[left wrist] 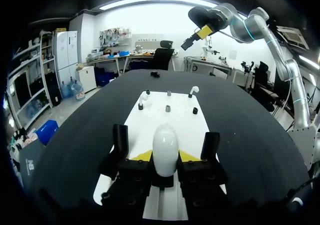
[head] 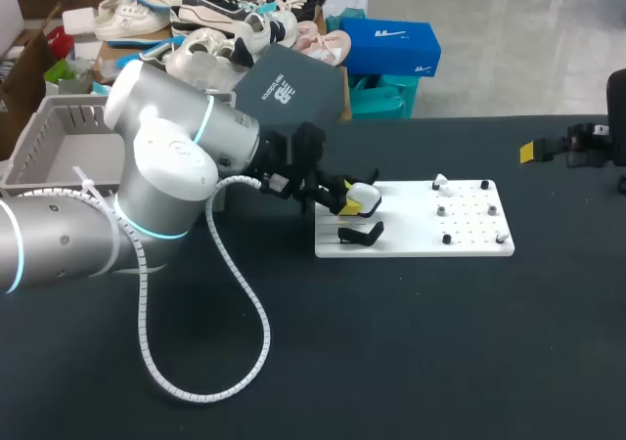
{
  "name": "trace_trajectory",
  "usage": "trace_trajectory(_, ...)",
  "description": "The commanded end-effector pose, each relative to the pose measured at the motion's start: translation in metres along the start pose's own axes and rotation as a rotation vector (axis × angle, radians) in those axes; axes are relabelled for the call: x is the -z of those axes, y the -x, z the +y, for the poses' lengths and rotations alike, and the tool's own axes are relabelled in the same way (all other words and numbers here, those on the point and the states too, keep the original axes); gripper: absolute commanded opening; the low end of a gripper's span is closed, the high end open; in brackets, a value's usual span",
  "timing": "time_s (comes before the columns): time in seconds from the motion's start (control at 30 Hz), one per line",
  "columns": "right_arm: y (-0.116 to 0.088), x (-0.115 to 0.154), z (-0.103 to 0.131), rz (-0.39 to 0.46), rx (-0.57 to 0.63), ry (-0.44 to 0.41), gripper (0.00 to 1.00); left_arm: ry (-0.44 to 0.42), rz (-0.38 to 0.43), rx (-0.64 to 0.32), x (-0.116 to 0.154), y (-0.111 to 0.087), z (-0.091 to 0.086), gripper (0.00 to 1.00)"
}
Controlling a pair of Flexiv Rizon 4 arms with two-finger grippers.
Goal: Pick up each earbud case from the left stands, insert the matching earbuds, close the lid, and place the case in the box.
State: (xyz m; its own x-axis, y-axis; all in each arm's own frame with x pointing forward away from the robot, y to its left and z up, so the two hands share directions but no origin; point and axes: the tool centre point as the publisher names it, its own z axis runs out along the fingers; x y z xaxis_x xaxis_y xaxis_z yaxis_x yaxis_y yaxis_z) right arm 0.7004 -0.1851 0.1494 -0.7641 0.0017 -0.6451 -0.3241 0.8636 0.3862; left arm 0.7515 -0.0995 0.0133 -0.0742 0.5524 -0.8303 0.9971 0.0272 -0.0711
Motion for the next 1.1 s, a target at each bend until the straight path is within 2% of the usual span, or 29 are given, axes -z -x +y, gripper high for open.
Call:
trace_trajectory(0.03, 0.000, 0.000, 0.000, 0.002, 0.001, 0.001, 1.00, -0.007, -0.005, 0.000, -0.002, 0.001, 0.003, 0.00)
trace_trajectory(0.47, 0.000, 0.000, 0.000, 0.002, 0.001, 0.001, 1.00, 0.021, -0.080, 0.012, 0.017, 0.013, 0.001, 0.00)
trace_trajectory(0.7, 0.000, 0.000, 0.000, 0.002, 0.001, 0.001, 1.00, 0.068, -0.114, -0.001, 0.036, 0.029, -0.002, 0.00)
trace_trajectory(1.1, 0.000, 0.000, 0.000, 0.002, 0.001, 0.001, 1.00, 0.126, -0.171, -0.010, 0.061, 0.060, -0.020, 0.00)
